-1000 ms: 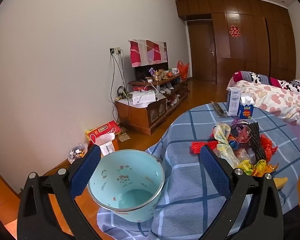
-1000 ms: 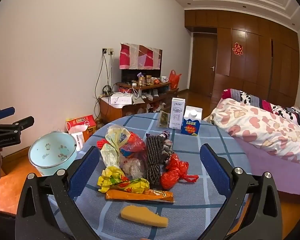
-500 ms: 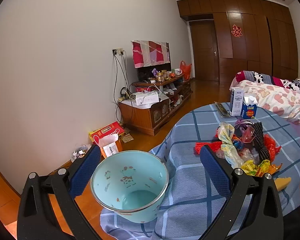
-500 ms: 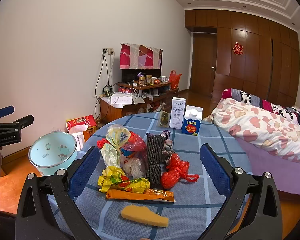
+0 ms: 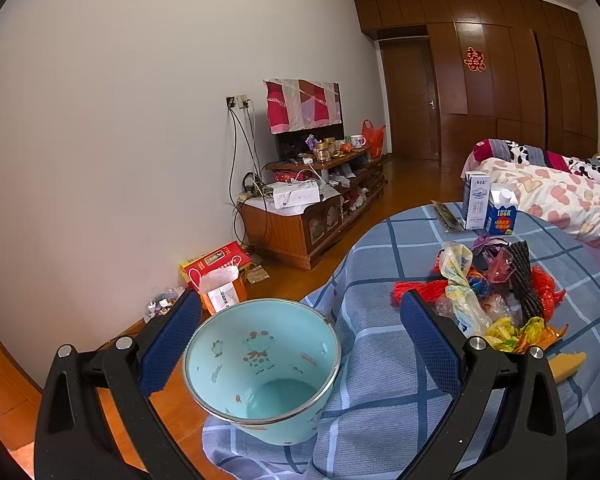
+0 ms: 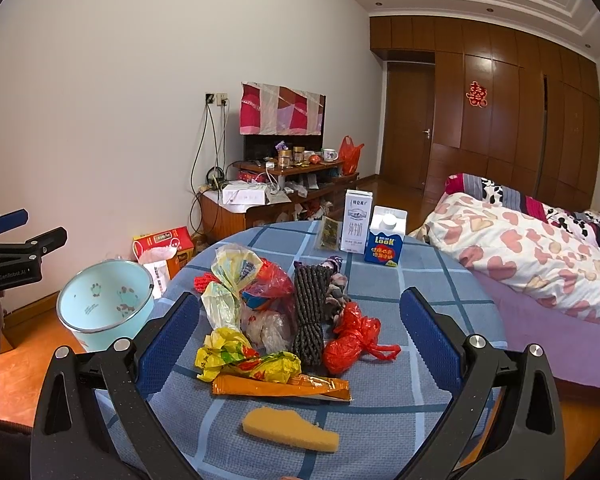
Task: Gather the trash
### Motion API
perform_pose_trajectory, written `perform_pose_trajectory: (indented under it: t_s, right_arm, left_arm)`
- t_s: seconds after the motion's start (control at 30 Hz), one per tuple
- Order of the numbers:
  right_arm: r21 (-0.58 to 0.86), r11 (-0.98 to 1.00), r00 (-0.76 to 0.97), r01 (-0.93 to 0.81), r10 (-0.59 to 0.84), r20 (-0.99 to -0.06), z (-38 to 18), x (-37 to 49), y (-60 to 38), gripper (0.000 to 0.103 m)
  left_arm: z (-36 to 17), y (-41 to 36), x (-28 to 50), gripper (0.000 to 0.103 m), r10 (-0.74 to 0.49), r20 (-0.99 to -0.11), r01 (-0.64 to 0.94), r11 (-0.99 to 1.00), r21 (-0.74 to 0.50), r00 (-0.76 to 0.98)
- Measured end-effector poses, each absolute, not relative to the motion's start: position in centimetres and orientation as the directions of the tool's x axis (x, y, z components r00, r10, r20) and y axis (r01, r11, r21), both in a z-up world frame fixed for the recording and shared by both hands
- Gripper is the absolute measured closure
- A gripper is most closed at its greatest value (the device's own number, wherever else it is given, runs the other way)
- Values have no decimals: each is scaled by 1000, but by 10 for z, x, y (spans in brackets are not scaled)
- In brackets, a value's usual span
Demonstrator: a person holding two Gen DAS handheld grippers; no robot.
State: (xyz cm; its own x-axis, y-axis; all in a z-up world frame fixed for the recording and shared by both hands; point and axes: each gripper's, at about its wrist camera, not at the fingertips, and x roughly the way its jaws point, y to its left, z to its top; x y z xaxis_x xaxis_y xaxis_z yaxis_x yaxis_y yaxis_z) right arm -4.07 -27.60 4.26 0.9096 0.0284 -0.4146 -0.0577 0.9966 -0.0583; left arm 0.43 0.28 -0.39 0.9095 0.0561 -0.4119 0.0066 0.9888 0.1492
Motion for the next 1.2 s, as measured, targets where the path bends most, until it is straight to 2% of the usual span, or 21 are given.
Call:
perform_pose_trajectory:
  t_s: [1.2]
  right_arm:
    - [-59, 997, 907, -58, 28, -419, 38, -41, -275, 5]
  left_arm:
    - [-6, 4, 5, 6, 59, -415, 5, 988, 151, 908]
